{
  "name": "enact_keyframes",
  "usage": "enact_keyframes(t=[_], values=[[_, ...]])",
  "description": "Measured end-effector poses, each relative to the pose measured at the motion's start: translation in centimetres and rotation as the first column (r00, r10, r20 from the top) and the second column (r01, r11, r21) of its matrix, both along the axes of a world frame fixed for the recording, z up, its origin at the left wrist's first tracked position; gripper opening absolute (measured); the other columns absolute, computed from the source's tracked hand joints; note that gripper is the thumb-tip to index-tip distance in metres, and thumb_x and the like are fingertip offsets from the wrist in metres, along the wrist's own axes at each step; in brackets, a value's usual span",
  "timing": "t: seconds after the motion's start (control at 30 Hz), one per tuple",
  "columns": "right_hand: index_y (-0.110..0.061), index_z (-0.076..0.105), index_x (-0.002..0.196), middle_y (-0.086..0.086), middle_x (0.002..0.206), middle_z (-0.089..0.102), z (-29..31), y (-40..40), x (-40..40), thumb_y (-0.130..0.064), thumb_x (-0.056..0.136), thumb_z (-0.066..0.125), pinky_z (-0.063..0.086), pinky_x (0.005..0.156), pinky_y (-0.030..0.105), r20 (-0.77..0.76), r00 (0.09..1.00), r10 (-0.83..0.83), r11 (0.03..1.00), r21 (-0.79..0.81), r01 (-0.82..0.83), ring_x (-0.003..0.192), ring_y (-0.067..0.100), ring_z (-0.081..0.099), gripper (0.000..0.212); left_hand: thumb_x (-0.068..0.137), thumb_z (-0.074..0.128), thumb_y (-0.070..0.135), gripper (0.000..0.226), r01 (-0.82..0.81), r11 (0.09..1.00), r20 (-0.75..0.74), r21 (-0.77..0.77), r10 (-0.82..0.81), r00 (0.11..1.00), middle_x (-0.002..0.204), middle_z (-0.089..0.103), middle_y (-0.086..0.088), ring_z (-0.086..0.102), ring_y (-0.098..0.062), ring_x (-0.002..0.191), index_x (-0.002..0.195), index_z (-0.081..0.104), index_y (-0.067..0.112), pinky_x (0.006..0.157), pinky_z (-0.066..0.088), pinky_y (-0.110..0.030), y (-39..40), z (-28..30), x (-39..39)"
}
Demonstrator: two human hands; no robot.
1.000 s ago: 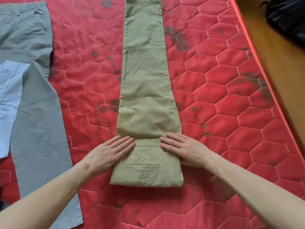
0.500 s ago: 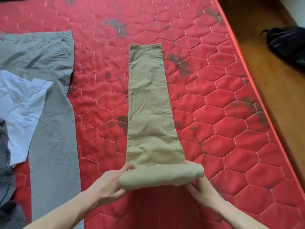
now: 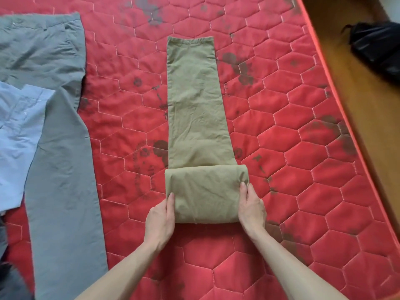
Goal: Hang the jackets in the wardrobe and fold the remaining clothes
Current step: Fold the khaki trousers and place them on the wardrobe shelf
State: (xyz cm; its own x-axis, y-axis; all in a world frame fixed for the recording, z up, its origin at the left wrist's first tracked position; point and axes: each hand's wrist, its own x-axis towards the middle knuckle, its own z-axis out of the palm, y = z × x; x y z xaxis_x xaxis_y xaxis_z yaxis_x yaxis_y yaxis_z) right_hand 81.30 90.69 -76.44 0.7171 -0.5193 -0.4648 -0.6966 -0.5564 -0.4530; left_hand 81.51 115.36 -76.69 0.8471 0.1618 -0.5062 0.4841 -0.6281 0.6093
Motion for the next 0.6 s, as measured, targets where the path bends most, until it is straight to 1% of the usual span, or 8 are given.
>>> enact_keyframes(t=[0.07, 0.13, 0.33, 0.4, 0.47, 0.5, 0.53, 0.6], values=[[-0.017, 0.051, 0.097, 0.021, 0.095, 0.071, 0.2, 0.3, 0.4, -0.05, 0.108, 0.033, 0.037, 0.07, 0.043, 0.001, 1.0, -0.029, 0.999, -0.029, 0.029, 0.096, 0.045, 0.065, 0.039, 0.105, 0.031, 0.059, 0.068, -0.058, 0.998, -0.061, 0.029, 0.059, 0.996, 0.061, 0.062, -0.002, 0.059, -0.03, 0.067, 0.056, 0.049, 0.017, 0.071, 0.048, -0.046, -0.3, 1.0, 1.1], [-0.017, 0.05, 0.094, 0.02, 0.093, 0.07, 0.3, 0.3, 0.6, -0.044, 0.109, 0.036, 0.036, 0.067, 0.043, 0.057, 0.997, -0.059, 0.998, -0.033, 0.061, 0.093, 0.045, 0.064, 0.034, 0.104, 0.028, 0.062, 0.073, -0.066, 0.994, -0.116, 0.089, 0.076, 0.99, 0.066, 0.066, -0.006, 0.061, -0.031, 0.071, 0.057, 0.054, 0.013, 0.068, 0.046, -0.043, -0.8, 1.5, 1.9], [-0.018, 0.047, 0.097, 0.007, 0.072, 0.058, -0.7, -0.5, 0.9, -0.031, 0.11, 0.037, 0.03, 0.062, 0.043, 0.142, 0.989, 0.041, 0.999, -0.004, -0.041, 0.079, 0.045, 0.061, 0.021, 0.105, 0.02, 0.058, 0.073, 0.048, 0.962, -0.142, 0.268, -0.01, 0.99, 0.093, 0.075, -0.015, 0.069, -0.039, 0.095, 0.089, 0.075, 0.013, 0.081, 0.051, -0.043, -1.3, 1.8, 2.6], [-0.02, 0.052, 0.105, 0.006, 0.085, 0.064, -1.0, -1.0, 0.9, -0.031, 0.11, 0.038, 0.037, 0.069, 0.042, 0.192, 0.981, 0.036, 0.999, 0.005, -0.037, 0.09, 0.041, 0.063, 0.018, 0.106, 0.025, 0.053, 0.061, 0.038, 0.955, -0.11, 0.295, -0.005, 0.994, 0.096, 0.073, -0.015, 0.067, -0.04, 0.096, 0.096, 0.07, 0.013, 0.082, 0.052, -0.045, -1.6, 1.4, 2.5], [-0.016, 0.057, 0.122, 0.007, 0.112, 0.065, -0.7, -1.1, 1.1, -0.032, 0.108, 0.039, 0.043, 0.089, 0.04, 0.311, 0.95, 0.037, 0.996, -0.087, -0.011, 0.108, 0.034, 0.06, 0.027, 0.104, 0.043, 0.04, 0.029, -0.019, 0.944, 0.05, 0.329, 0.003, 0.999, 0.102, 0.063, -0.012, 0.062, -0.039, 0.098, 0.104, 0.055, 0.014, 0.082, 0.05, -0.048, -1.8, 0.9, 1.9], [-0.013, 0.057, 0.13, 0.008, 0.123, 0.062, -0.4, -0.8, 1.2, -0.032, 0.107, 0.039, 0.041, 0.099, 0.038, 0.35, 0.933, 0.08, 0.986, -0.165, -0.022, 0.117, 0.031, 0.057, 0.035, 0.102, 0.051, 0.032, 0.021, -0.049, 0.932, 0.153, 0.36, -0.008, 0.988, 0.109, 0.057, -0.013, 0.058, -0.038, 0.102, 0.112, 0.051, 0.013, 0.086, 0.047, -0.05, -2.0, 0.7, 1.6], [-0.01, 0.055, 0.137, 0.009, 0.133, 0.059, 0.1, -0.3, 1.3, -0.032, 0.106, 0.037, 0.039, 0.106, 0.038, 0.375, 0.913, 0.158, 0.968, -0.241, -0.068, 0.126, 0.028, 0.053, 0.042, 0.099, 0.055, 0.026, 0.028, -0.052, 0.922, 0.256, 0.385, -0.053, 0.965, 0.118, 0.053, -0.013, 0.053, -0.036, 0.108, 0.122, 0.05, 0.011, 0.091, 0.044, -0.049, -2.2, 0.5, 1.4], [-0.01, 0.047, 0.15, 0.008, 0.153, 0.048, 0.9, 1.3, 1.8, -0.032, 0.107, 0.035, 0.031, 0.119, 0.037, 0.392, 0.829, 0.398, 0.899, -0.346, -0.267, 0.146, 0.024, 0.041, 0.05, 0.097, 0.053, 0.027, 0.045, 0.1, 0.904, 0.418, 0.415, -0.287, 0.862, 0.137, 0.048, -0.013, 0.047, -0.033, 0.124, 0.138, 0.049, 0.009, 0.106, 0.037, -0.046, -2.7, 0.2, 1.4]])
